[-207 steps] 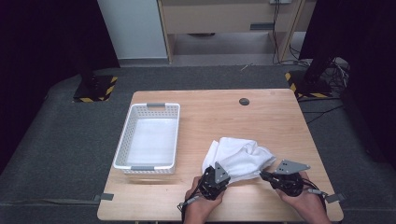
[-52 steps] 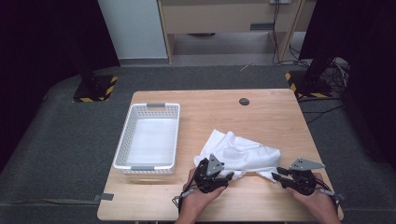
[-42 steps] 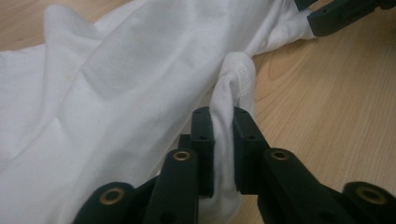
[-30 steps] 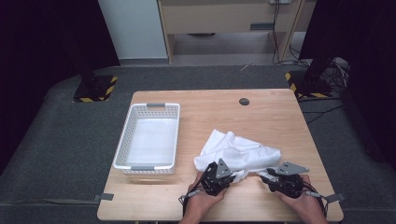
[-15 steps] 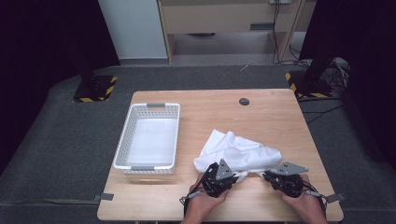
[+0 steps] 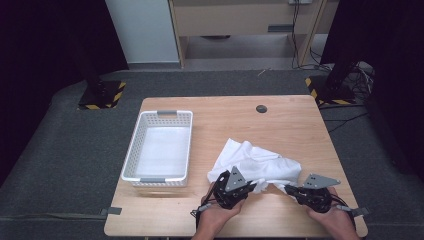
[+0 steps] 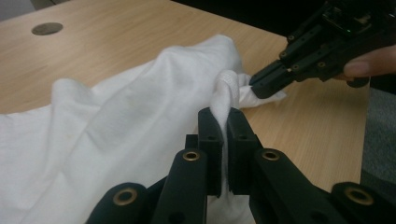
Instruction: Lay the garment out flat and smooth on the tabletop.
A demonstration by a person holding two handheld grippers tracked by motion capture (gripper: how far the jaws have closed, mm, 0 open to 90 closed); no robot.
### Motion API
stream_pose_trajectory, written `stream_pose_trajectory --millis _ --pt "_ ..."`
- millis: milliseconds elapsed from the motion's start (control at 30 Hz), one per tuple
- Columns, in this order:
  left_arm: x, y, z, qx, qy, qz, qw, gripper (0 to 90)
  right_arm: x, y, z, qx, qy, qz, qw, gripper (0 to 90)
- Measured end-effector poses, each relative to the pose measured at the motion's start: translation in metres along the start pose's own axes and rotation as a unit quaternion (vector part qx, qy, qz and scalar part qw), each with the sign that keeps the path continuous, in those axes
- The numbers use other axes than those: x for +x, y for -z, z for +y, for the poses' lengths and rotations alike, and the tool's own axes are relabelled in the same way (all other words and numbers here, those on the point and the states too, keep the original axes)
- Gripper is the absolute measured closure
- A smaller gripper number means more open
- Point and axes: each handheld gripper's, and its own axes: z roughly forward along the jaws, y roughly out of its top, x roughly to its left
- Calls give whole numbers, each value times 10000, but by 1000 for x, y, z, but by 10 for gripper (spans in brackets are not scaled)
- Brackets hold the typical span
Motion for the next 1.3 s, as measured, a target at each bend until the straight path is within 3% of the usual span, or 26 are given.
stream_pose_trajectory --millis 67,100,300,400,600,700,800,967,1133,1300 --pt "3 4 1 -110 65 63 9999 874 -1 3 0 -43 -37 74 10000 868" --pt "7 7 1 -186 145 133 9996 874 -3 10 0 -166 -144 232 9995 868" --pt "21 7 -4 -296 441 365 9979 874 -10 20 -3 -384 -481 526 9967 870" --pt "30 2 -10 -140 569 479 9971 874 -14 22 -7 -382 -627 558 9957 870" --pt "49 -19 -31 525 734 631 9939 873 -17 19 -16 -125 -807 342 9961 863" --pt "52 -31 -40 841 720 644 9918 872 -18 15 -18 9 -783 108 9969 827" --pt "54 -39 -45 1007 747 651 9900 872 -19 14 -19 94 -776 -120 9969 782" --pt "55 -44 -48 1115 733 636 9890 871 -16 21 -14 -155 -676 -283 9972 745" --pt "54 -44 -48 1098 734 641 9892 870 -9 25 -7 -411 -493 -207 9977 743" --pt "54 -44 -48 1104 730 644 9891 870 1 21 -2 -475 -280 -14 9985 716"
